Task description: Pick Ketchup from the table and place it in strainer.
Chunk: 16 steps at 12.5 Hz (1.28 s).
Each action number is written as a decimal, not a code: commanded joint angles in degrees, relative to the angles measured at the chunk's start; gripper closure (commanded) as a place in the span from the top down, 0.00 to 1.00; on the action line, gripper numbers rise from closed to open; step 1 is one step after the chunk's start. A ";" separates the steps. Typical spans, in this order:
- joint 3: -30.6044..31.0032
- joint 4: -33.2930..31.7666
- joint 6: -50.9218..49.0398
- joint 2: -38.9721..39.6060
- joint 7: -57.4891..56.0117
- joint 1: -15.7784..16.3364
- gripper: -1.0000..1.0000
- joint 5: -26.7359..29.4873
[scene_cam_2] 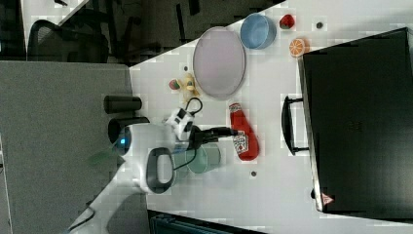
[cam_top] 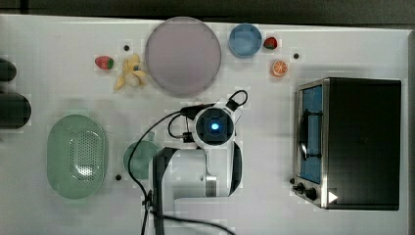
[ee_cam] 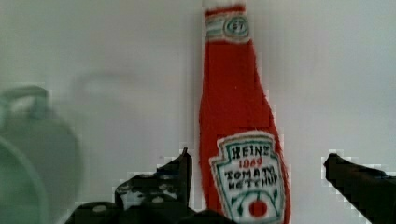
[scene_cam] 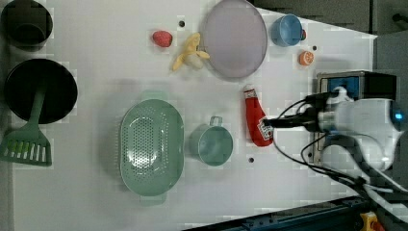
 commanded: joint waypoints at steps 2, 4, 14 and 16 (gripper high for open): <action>-0.03 -0.51 5.95 4.53 -2.04 0.29 1.00 -2.81; -0.25 0.17 6.55 6.65 -1.54 0.26 1.00 -2.81; -0.26 1.51 7.99 6.22 -1.46 0.21 0.63 -2.80; -0.01 1.71 2.49 1.23 -0.72 0.20 0.63 -2.64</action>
